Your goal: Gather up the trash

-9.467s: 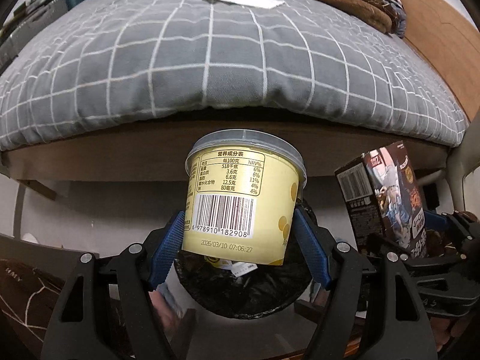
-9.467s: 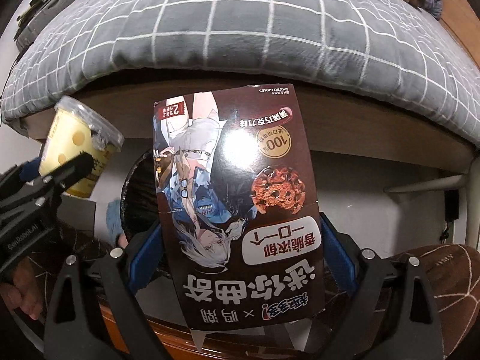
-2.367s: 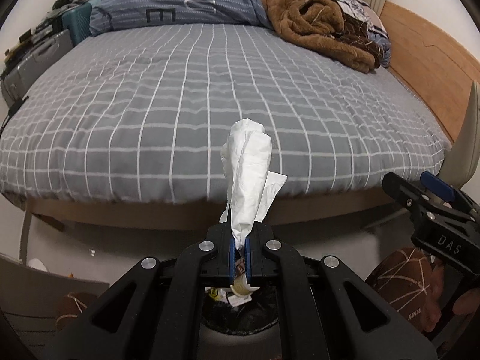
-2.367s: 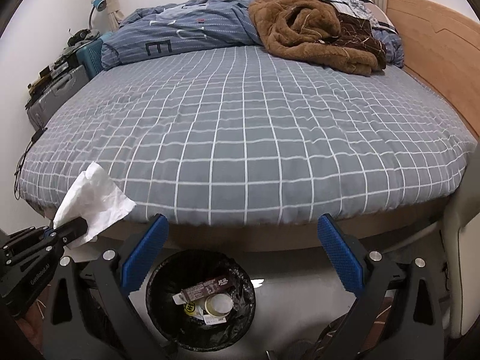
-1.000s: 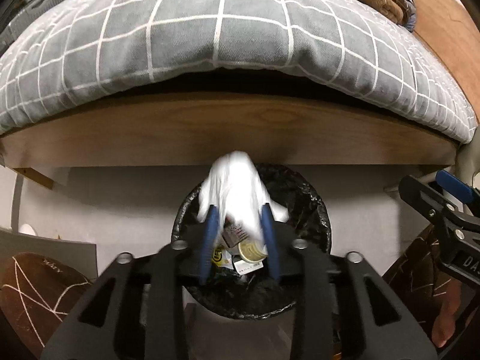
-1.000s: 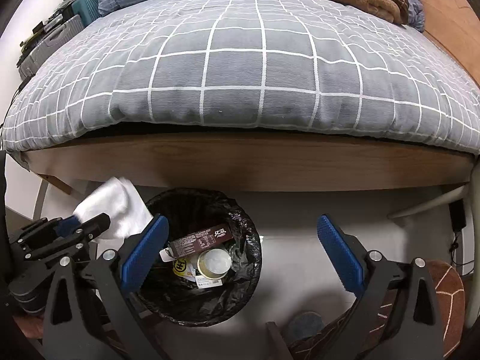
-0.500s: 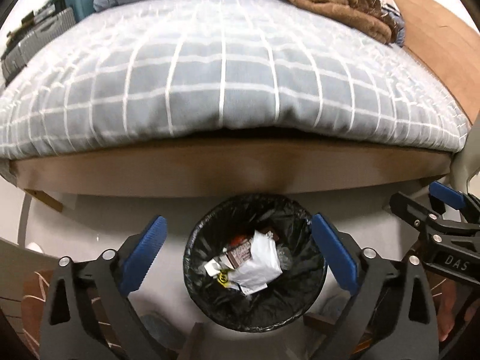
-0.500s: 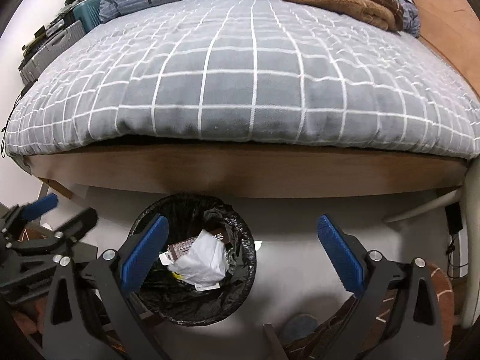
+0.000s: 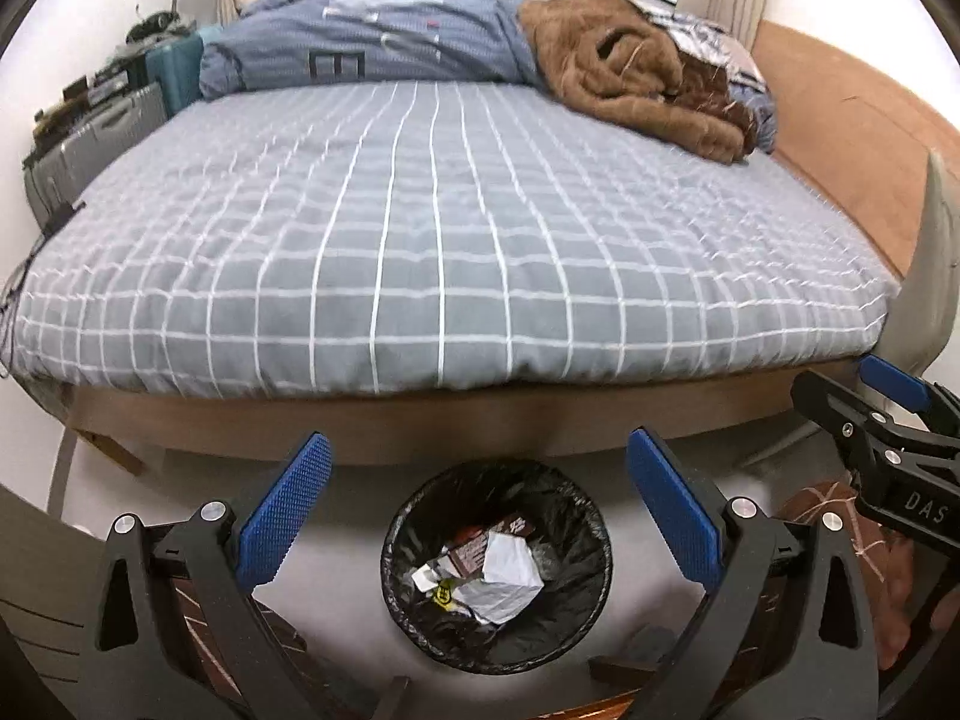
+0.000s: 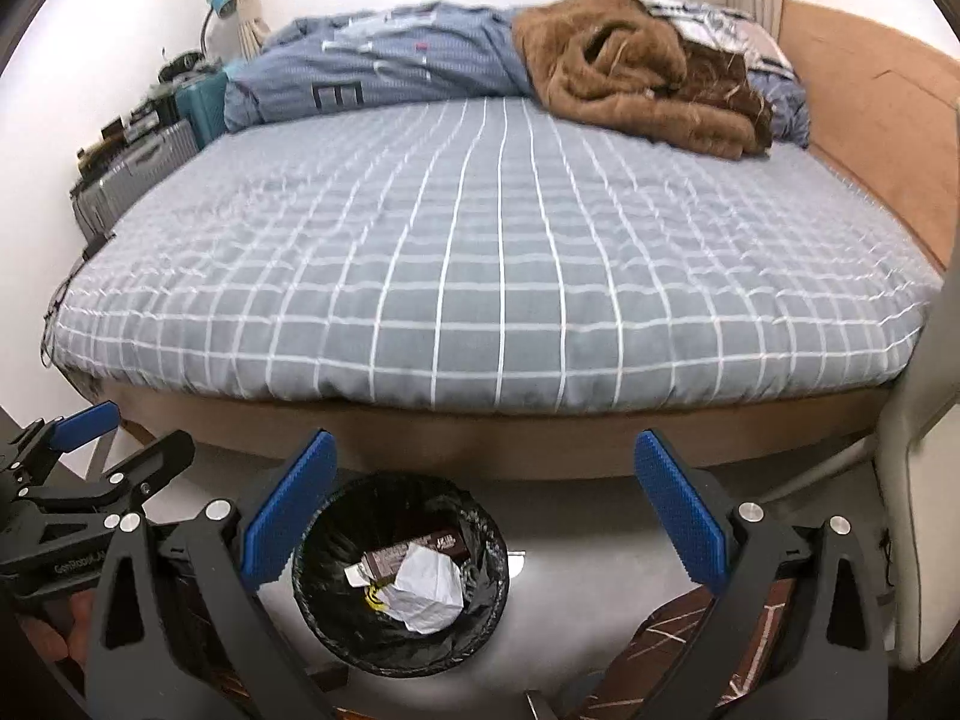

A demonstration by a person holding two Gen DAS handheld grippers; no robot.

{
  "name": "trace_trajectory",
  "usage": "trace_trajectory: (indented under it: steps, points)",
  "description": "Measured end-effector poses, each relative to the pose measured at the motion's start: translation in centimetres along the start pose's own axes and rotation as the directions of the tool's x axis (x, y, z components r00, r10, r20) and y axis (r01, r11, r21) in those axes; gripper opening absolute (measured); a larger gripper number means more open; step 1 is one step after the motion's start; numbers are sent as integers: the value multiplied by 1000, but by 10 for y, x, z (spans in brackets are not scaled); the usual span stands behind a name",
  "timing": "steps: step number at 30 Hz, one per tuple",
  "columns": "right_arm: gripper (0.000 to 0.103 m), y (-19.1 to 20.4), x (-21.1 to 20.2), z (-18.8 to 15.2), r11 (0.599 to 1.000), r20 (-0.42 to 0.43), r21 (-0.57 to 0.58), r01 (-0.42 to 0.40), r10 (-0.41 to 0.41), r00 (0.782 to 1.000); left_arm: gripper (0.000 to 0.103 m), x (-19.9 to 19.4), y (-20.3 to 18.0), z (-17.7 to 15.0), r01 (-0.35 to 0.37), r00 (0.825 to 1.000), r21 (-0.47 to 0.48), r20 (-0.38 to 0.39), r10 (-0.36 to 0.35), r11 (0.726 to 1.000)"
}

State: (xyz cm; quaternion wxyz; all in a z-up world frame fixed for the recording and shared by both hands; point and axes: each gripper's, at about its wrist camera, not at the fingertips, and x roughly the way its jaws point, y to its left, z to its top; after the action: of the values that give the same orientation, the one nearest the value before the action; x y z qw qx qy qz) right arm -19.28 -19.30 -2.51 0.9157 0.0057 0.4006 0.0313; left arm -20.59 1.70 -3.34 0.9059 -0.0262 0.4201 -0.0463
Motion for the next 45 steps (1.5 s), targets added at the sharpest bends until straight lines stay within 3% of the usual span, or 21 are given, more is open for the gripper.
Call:
trace_trajectory:
  steps: [6,12,45]
  points:
    - [96,5,-38,5,1000,48,-6,-9,10,999,97,-37,-5,3,-6,999,7,49,5,1000]
    - [96,10,-56,0,1000,68,-18,-18,19,997,97,-49,-8,-2,2,998,12,56,-3,1000]
    - [96,3,-54,5,1000,50,4,-10,10,999,97,-53,-3,3,-11,998,-8,55,11,1000]
